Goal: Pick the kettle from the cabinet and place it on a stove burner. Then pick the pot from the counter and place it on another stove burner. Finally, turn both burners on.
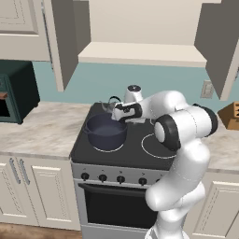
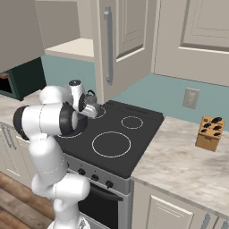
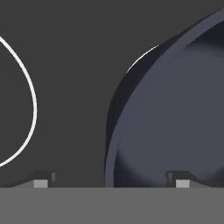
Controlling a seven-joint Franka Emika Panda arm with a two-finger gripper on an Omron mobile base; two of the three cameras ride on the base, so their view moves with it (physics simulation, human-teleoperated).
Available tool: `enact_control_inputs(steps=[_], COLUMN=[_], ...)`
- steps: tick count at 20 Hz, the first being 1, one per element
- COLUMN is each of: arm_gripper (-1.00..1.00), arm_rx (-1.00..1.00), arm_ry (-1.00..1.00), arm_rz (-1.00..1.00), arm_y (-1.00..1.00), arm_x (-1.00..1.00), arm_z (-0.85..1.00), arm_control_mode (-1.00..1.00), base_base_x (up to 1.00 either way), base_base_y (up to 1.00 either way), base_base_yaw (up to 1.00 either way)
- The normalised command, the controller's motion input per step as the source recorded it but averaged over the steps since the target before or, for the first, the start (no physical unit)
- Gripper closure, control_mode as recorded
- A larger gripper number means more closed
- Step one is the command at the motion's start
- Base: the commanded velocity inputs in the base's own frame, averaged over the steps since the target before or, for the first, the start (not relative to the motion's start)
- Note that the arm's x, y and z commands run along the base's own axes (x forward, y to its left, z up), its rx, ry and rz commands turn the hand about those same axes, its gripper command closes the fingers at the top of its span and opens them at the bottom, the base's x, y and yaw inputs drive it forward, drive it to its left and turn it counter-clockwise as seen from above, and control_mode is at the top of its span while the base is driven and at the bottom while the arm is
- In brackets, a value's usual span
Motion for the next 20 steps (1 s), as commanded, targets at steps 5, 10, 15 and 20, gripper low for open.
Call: enact_control_inputs(steps=[5,10,15,20], arm_gripper=[-1.0,-1.0,-1.0,-1.0], arm_rx=[0.0,0.0,0.0,-0.01], arm_ry=[0.0,0.0,0.0,0.0], arm_rz=[0.0,0.0,0.01,0.03], arm_y=[0.0,0.0,0.03,0.07], arm_x=[-0.18,-0.2,-0.19,-0.29], arm_z=[0.46,0.34,0.22,0.31], arm_control_mode=[-1.0,-1.0,-1.0,-1.0], base_base_x=[0.0,0.0,0.0,0.0], base_base_y=[0.0,0.0,0.0,0.0], base_base_yaw=[0.0,0.0,0.0,0.0])
